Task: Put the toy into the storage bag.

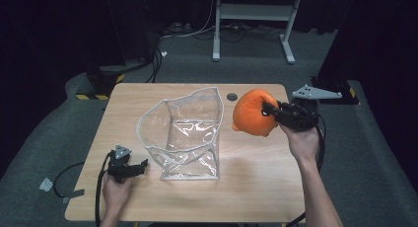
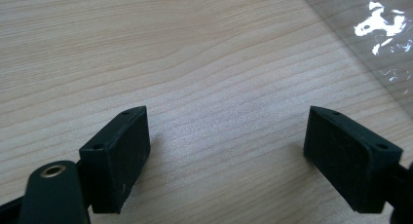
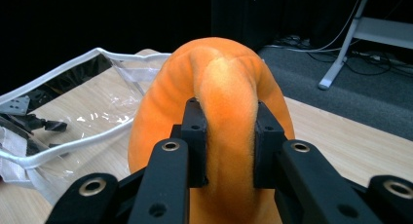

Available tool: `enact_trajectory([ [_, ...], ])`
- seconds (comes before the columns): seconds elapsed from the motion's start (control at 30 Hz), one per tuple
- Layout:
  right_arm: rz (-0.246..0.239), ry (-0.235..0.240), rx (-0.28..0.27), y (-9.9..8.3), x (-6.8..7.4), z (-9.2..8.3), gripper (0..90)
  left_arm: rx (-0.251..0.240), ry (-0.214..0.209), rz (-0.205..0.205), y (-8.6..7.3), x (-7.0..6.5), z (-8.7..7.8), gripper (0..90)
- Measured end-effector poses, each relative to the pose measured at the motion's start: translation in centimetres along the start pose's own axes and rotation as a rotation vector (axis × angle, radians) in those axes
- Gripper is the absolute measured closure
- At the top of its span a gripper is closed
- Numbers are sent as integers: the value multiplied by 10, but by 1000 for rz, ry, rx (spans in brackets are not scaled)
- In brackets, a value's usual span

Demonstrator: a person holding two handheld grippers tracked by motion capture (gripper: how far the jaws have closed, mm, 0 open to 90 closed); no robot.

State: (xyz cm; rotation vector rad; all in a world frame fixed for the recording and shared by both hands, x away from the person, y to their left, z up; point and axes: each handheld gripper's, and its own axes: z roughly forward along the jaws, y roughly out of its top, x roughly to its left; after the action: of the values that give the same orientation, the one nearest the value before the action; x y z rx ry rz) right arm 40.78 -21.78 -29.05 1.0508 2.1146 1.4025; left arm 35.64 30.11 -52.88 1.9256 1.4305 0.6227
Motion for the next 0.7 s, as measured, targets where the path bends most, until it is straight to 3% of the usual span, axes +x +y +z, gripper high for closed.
enact_trajectory([
  [0.7,-18,15,-15,23,7,0,732,-2,-1,-3,0,0,0,172],
])
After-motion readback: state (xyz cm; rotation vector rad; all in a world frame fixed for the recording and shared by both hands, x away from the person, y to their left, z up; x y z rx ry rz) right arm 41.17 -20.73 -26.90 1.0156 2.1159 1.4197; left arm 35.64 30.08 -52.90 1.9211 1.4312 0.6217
